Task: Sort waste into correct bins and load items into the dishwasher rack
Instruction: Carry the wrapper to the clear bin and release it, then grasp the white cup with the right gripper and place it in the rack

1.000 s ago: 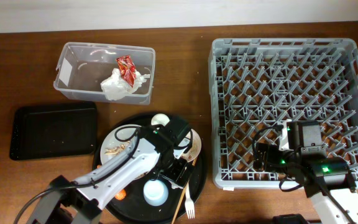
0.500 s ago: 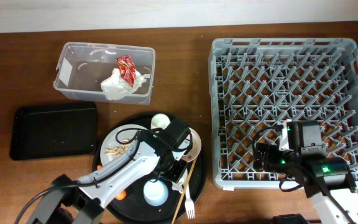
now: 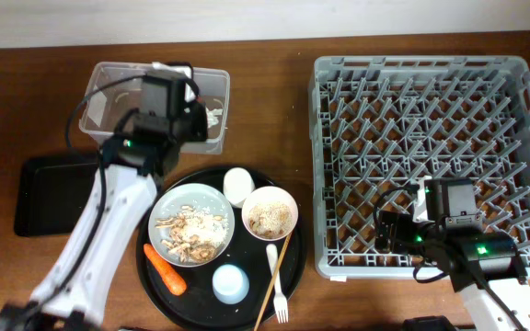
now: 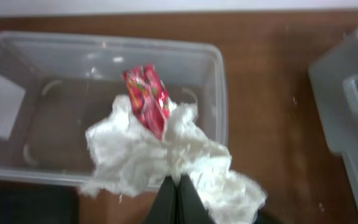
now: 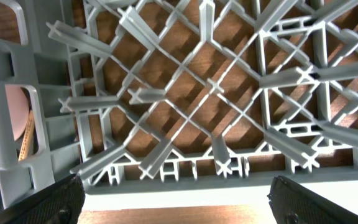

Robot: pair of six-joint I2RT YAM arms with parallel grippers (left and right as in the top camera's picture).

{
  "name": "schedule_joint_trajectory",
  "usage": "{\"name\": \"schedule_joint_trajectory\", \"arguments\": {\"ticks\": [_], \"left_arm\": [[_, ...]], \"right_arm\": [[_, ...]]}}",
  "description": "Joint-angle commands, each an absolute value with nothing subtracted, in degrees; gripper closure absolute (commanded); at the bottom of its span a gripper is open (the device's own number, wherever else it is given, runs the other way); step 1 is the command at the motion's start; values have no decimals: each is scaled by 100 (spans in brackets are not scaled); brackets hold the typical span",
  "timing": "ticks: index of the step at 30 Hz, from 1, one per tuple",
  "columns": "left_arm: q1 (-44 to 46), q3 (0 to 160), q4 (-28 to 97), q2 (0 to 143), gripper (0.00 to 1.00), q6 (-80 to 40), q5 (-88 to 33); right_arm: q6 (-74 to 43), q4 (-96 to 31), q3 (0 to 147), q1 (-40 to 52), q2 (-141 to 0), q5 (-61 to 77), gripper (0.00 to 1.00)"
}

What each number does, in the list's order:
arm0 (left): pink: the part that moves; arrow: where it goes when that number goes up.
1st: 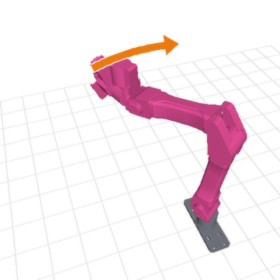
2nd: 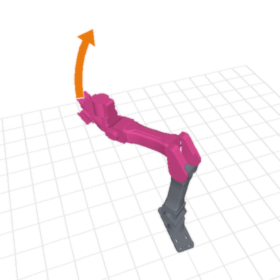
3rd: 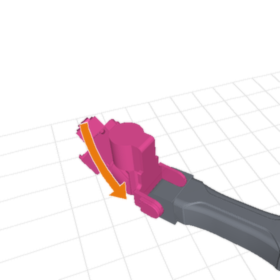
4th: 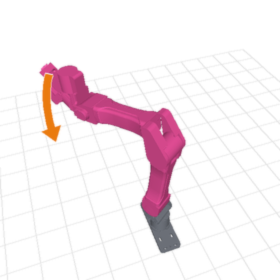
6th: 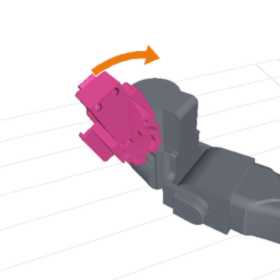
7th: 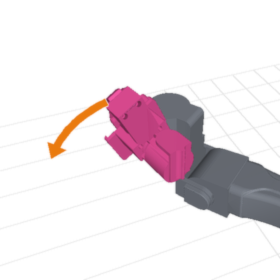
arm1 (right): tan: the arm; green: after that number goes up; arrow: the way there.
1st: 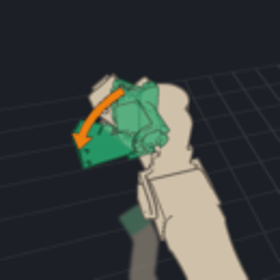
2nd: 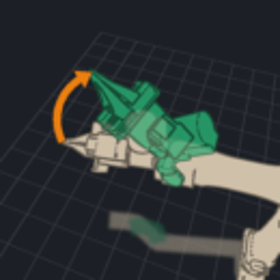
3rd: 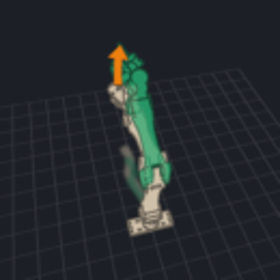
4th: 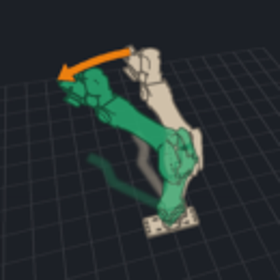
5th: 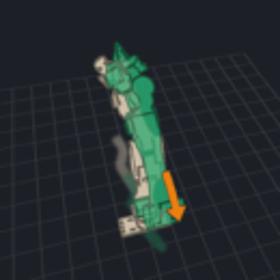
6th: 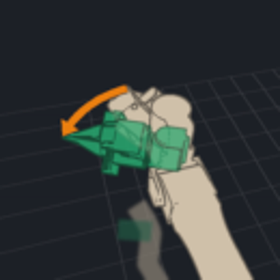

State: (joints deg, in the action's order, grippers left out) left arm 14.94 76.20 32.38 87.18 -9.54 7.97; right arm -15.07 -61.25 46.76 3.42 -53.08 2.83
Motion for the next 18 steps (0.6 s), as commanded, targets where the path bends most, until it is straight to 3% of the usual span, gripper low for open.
{"name": "schedule_joint_trajectory", "arguments": {"ticks": [1,5,8,13,18], "left_arm": [[972,7658,2663,9679,99,-803,228],[648,7662,2276,10396,97,-805,217],[648,8077,3205,10245,1,-805,-49],[331,8346,6724,9408,1,-1516,-143],[-427,7972,7679,9408,1,-1553,-285]], "right_arm": [[-1553,-6110,4748,373,-5282,252,2],[-1553,-6108,4748,375,-5282,252,2],[-1553,-6110,4748,375,-5282,311,1],[-1527,-5959,4829,375,-5284,1116,2],[-587,-6847,6536,493,-6401,1743,2]]}}
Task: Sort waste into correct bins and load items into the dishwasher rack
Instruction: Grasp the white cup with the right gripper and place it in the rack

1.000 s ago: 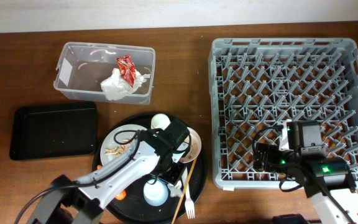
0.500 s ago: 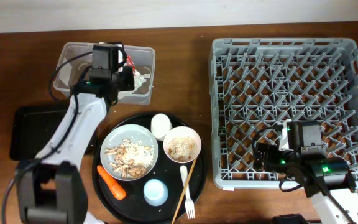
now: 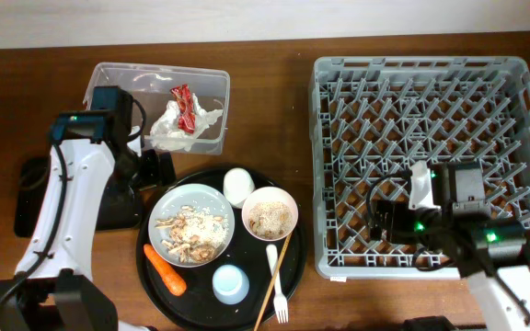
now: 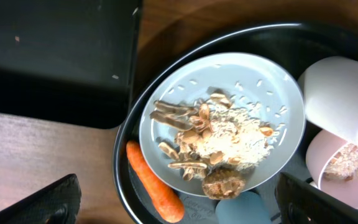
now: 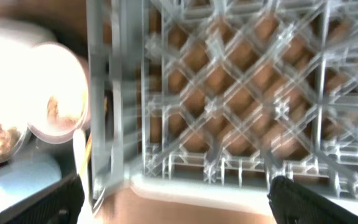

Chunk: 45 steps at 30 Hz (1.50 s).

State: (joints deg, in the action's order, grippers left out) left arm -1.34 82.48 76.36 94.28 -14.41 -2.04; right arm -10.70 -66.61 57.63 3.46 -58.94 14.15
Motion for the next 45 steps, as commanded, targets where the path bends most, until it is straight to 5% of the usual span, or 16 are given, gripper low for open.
{"name": "schedule_joint_trajectory", "arguments": {"ticks": [1,7,11,19,34,40,43,45], "left_arm": [[-526,7856,7682,9408,1,-1573,-285],[-1002,7408,7529,9411,1,-1584,-220],[-1483,7408,7478,9411,1,-1586,-178],[-1544,7408,7373,9411,1,-1586,-220],[-1544,7408,7345,9411,1,-1586,-220],[-1544,7408,7332,9411,1,-1586,-220],[-1544,7408,7332,9411,1,-1584,-220],[-1544,7408,7330,9411,1,-1584,-220]], "right_arm": [[-467,-6978,6982,735,-6735,1739,2],[-469,-6726,8991,3461,-9380,1109,2],[-471,-5494,9223,4143,-10541,810,2],[-493,-4469,9220,4174,-11732,615,0],[-668,-4410,9303,4209,-11666,287,47],[-670,-4906,9673,4185,-10558,-574,49],[-956,-5588,9699,3457,-9094,-954,49],[-1017,-6654,9699,2182,-8390,-1396,49]]}}
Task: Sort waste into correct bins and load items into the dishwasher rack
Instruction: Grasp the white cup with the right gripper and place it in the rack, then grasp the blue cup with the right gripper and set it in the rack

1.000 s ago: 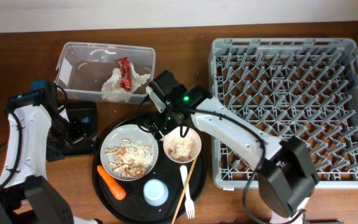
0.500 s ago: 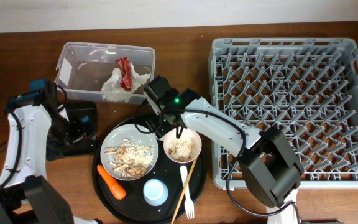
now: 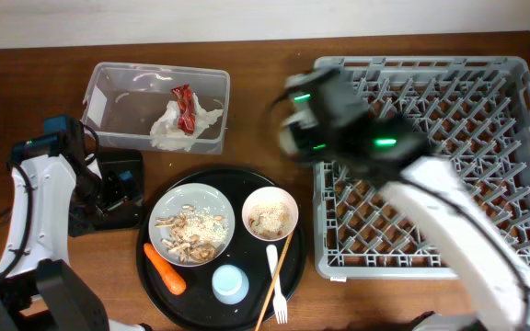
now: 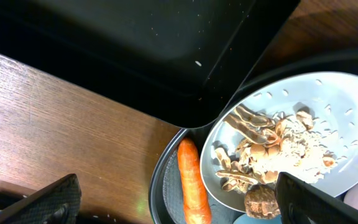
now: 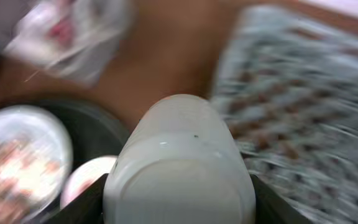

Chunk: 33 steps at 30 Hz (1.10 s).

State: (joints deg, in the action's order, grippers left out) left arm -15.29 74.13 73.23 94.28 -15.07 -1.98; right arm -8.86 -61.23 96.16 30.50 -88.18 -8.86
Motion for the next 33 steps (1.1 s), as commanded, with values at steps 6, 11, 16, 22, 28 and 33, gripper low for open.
{"name": "schedule_joint_trajectory", "arguments": {"ticks": [6,11,16,22,28,33], "left_arm": [[-1544,7408,7336,9411,1,-1584,-220],[-1544,7408,7334,9411,0,-1584,-220],[-1544,7408,7332,9411,1,-1584,-220],[-1544,7408,7332,9411,1,-1584,-220],[-1544,7408,7325,9411,1,-1584,-217],[-1544,7408,7325,9411,1,-1584,-217]], "right_arm": [[-998,-7561,9404,-1975,-8289,-967,51],[-1594,-6539,7675,-4060,-8298,-469,51],[-1658,-5295,6436,-4165,-8298,21,51],[-1505,-5986,7439,-4165,-8117,582,52],[-1363,-6049,7474,-3817,-8307,-99,52],[-1446,-5848,7150,-3826,-8807,-353,51]]}}
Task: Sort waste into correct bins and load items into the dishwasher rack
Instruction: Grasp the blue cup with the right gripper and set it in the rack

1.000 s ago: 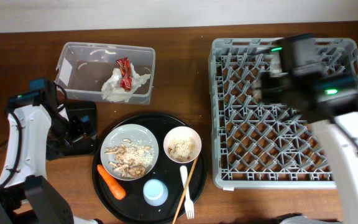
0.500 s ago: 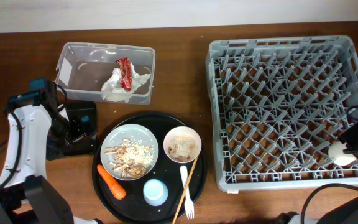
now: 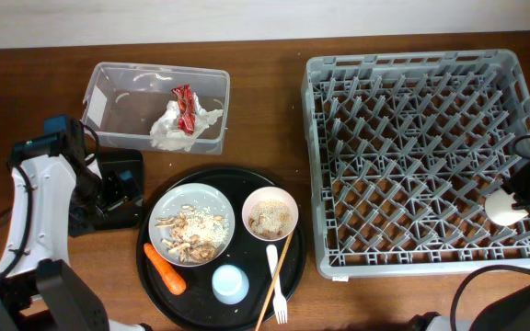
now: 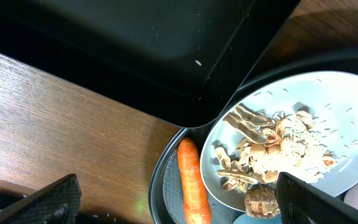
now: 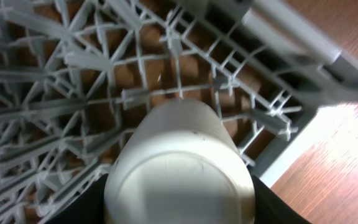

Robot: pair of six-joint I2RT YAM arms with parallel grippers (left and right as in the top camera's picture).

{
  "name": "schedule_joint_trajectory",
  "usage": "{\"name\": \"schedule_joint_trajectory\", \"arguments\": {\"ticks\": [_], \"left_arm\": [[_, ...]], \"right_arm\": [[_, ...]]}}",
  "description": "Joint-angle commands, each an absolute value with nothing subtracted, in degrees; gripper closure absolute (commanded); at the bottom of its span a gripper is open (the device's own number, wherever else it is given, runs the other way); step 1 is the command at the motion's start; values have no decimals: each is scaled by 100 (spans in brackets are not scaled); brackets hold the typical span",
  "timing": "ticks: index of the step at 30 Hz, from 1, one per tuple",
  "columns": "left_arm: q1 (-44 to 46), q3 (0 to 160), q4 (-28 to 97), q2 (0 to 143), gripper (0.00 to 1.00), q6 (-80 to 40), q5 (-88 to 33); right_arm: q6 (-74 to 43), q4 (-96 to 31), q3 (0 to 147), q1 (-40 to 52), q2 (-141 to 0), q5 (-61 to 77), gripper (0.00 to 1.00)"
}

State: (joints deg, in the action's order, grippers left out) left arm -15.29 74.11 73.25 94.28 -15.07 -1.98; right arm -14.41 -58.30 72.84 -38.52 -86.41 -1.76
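My right gripper (image 5: 179,186) is shut on a white cup (image 5: 179,162), bottom toward the camera, dark fingers (image 5: 79,202) on both sides. It hangs over the front right corner of the grey dishwasher rack (image 3: 412,156), where the cup (image 3: 501,208) also shows from overhead. My left gripper (image 4: 178,202) stands open above the carrot (image 4: 191,183) and the plate of food scraps (image 4: 278,137), beside the black rectangular bin (image 3: 49,188). A clear bin (image 3: 109,106) holds a crumpled tissue (image 3: 168,124) and a red wrapper (image 3: 185,103).
On the round black tray (image 3: 251,179) sit the scrap plate (image 3: 191,225), a bowl of rice (image 3: 270,213), the carrot (image 3: 165,269), a pale blue cup (image 3: 231,283), a white fork (image 3: 275,285) and a chopstick (image 3: 282,262). The table's front edge runs just below the tray.
My right gripper, with the white cup in it, was over the rack's back left corner and is now over its front right corner. The left arm has not moved.
My left gripper held the tissue and wrapper over the clear bin while my right stood open at the rack's front. Then the waste lay in the bin and the left was open over the plate. Later the white cup was off the tray, in my right gripper.
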Motion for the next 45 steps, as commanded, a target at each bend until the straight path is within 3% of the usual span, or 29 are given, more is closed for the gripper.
{"name": "schedule_joint_trajectory", "arguments": {"ticks": [1,4,5,7,9,11,13,16,20,24,27,29,34,38,41,45], "left_arm": [[-1544,7408,7319,9411,1,-1584,-217],[-1544,7408,7314,9411,1,-1584,-217],[-1544,7408,7314,9411,1,-1584,-217],[-1544,7408,7317,9411,1,-1584,-217],[-1544,7408,7314,9411,0,-1584,-217],[-1544,7408,7312,9411,1,-1584,-220],[-1544,7408,7314,9411,1,-1584,-220],[-1544,7408,7317,9411,1,-1584,-220],[-1544,7408,7328,9411,1,-1584,-220],[-1544,7408,7328,9411,1,-1584,-220],[-1544,7408,7330,9411,1,-1584,-220],[-1544,7408,7330,9411,1,-1584,-220],[-1544,7408,7330,9411,1,-1584,-220],[-1544,7408,7330,9411,1,-1584,-220],[-1544,7408,7330,9411,1,-1584,-220],[-1544,7408,7328,9411,1,-1584,-220]], "right_arm": [[-1446,-5878,7150,-3826,-8855,-349,48],[-1444,-5942,7150,-3826,-8855,-327,32],[-1444,-5957,7150,-3826,-8855,-189,18],[-1441,-5937,7157,-3826,-8838,47,8],[-1374,-6023,7336,-3776,-8591,414,4],[-773,-6292,7596,-3247,-8075,1103,9],[-156,-6827,7599,-2003,-7531,1483,9],[-3,-7308,7599,836,-7384,1485,8],[-875,-6545,7599,4032,-8160,1474,8],[-1302,-5566,7596,5778,-9456,1433,8],[-1852,-5094,7599,6479,-10414,624,8],[-1922,-4866,7596,6536,-10643,360,9],[-2156,-4869,7599,6534,-10676,403,39],[-2171,-6018,8562,6241,-10027,-215,42],[-2130,-7043,9577,5266,-9426,-884,42],[-2010,-7336,9756,2274,-8648,-1100,42]]}}
